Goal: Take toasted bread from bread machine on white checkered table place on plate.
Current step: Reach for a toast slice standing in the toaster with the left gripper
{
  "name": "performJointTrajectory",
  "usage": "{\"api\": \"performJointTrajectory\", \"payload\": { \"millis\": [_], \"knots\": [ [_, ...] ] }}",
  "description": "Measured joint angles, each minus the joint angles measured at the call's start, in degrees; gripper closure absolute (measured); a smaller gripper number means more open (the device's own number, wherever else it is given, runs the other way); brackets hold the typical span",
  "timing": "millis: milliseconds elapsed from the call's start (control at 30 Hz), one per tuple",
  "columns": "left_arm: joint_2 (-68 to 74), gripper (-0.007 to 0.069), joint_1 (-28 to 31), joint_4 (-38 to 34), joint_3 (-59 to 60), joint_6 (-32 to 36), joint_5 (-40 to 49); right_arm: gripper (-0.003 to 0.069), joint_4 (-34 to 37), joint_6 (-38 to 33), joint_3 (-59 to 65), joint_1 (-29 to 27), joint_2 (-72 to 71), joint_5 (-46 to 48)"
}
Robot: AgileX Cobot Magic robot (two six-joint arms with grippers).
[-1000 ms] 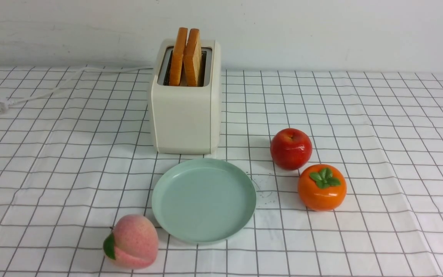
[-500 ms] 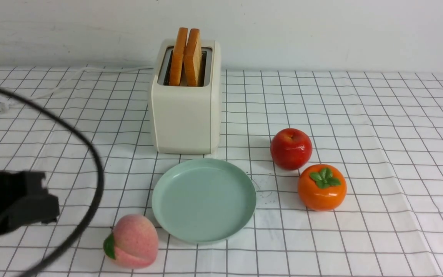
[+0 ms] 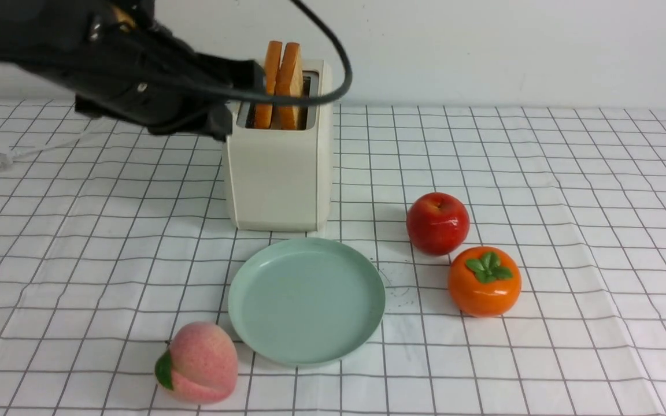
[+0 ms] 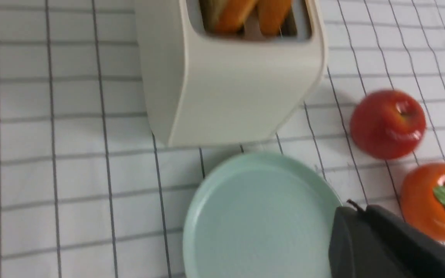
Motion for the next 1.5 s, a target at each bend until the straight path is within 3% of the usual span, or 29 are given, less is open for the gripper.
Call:
{"api": "performJointTrajectory", "payload": {
  "millis": [267, 767, 1033, 1400, 1500],
  "knots": [
    [15.4, 0.0322, 0.1, 7.5, -12.5, -0.2, -0.2, 0.0420, 0.0, 0.0, 0.0, 0.0, 0.0, 0.0],
    [23.8, 0.0291, 0.4, 15.6, -16.3, -0.8, -13.3, 0.0420, 0.0, 0.0, 0.0, 0.0, 0.0, 0.0],
    [24.0, 0.0333, 0.4, 22.6, -16.3, -5.0, -18.9, 0.0420, 0.0, 0.0, 0.0, 0.0, 0.0, 0.0],
    [24.0, 0.0583, 0.4, 24.0, -16.3, -6.8, -19.7, 0.0420, 0.0, 0.0, 0.0, 0.0, 0.0, 0.0],
    [24.0, 0.0608, 0.4, 24.0, -16.4, -7.1, -19.7, 0.0420, 0.0, 0.0, 0.0, 0.0, 0.0, 0.0]
  ]
}}
